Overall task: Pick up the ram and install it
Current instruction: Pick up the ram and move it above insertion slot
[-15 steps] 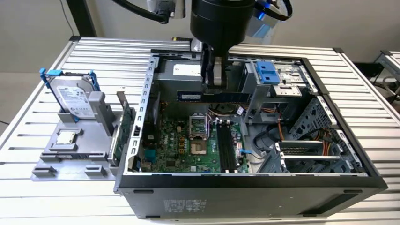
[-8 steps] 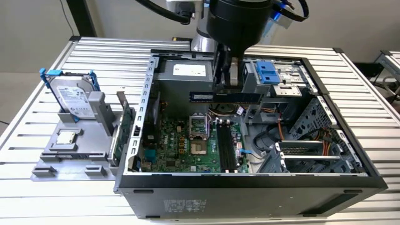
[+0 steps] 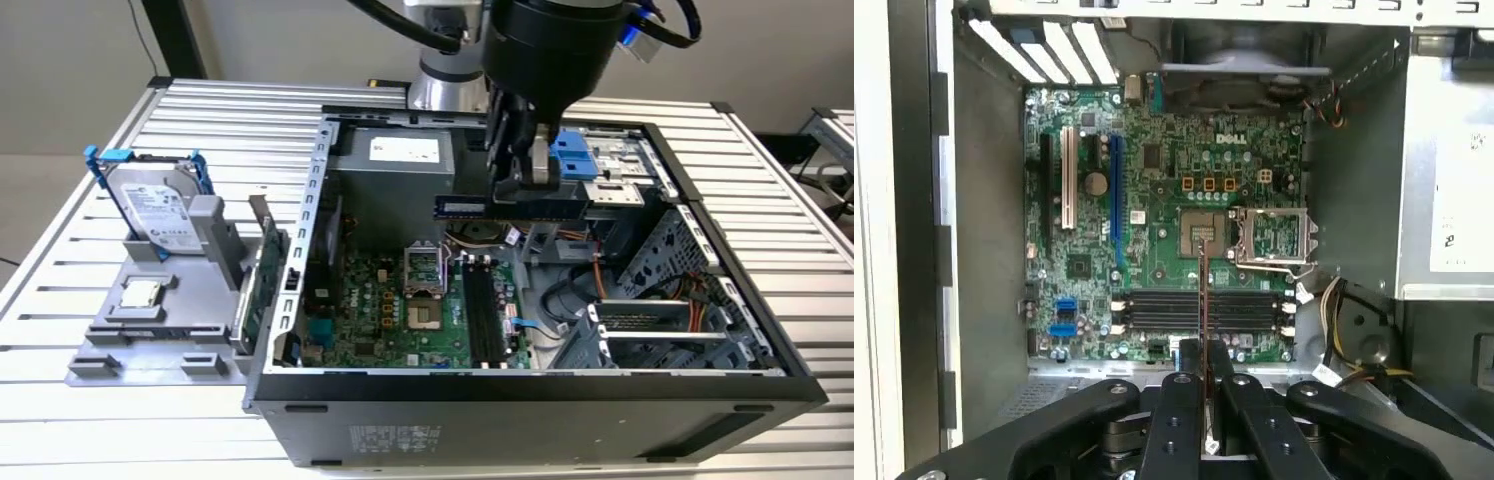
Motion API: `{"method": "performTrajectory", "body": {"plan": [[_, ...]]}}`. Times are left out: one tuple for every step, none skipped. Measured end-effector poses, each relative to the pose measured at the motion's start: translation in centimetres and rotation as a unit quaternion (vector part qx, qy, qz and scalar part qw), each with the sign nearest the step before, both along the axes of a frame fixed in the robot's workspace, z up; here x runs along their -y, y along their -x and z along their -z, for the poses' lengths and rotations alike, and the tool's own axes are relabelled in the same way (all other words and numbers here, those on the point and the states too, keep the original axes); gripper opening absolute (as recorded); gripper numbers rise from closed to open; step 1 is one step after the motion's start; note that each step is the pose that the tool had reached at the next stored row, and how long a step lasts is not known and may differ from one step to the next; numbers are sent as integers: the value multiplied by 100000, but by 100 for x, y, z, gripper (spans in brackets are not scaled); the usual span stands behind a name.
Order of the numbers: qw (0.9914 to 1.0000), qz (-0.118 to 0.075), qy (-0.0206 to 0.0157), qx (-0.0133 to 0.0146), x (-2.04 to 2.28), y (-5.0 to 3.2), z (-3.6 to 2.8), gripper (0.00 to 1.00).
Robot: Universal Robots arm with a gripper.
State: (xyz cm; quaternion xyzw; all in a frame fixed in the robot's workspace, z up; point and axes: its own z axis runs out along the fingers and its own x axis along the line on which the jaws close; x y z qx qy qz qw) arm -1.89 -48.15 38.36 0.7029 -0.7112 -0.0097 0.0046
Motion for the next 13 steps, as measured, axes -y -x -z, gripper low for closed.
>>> {"method": "performTrajectory", "body": {"plan": [[100000, 0, -1, 0, 0, -32, 0, 0], [100000, -3, -3, 1, 0, -64, 0, 0], [100000, -3, -3, 1, 0, -95, 0, 0], [100000, 0, -4, 0, 0, -126, 0, 0], [100000, 1, -1, 1, 0, -158, 0, 0], [100000, -1, -2, 1, 0, -186, 0, 0], [100000, -5, -2, 0, 0, -220, 0, 0], [100000, -2, -6, 0, -1, -251, 1, 0], [100000, -2, -4, -1, -1, -284, 1, 0], [100000, 0, -1, 0, -1, -312, 0, 0], [100000, -4, -1, 5, 0, -344, 0, 0], [100000, -6, -2, 4, 0, -374, 1, 0], [100000, -5, 1, 1, 0, -403, 0, 0]]}}
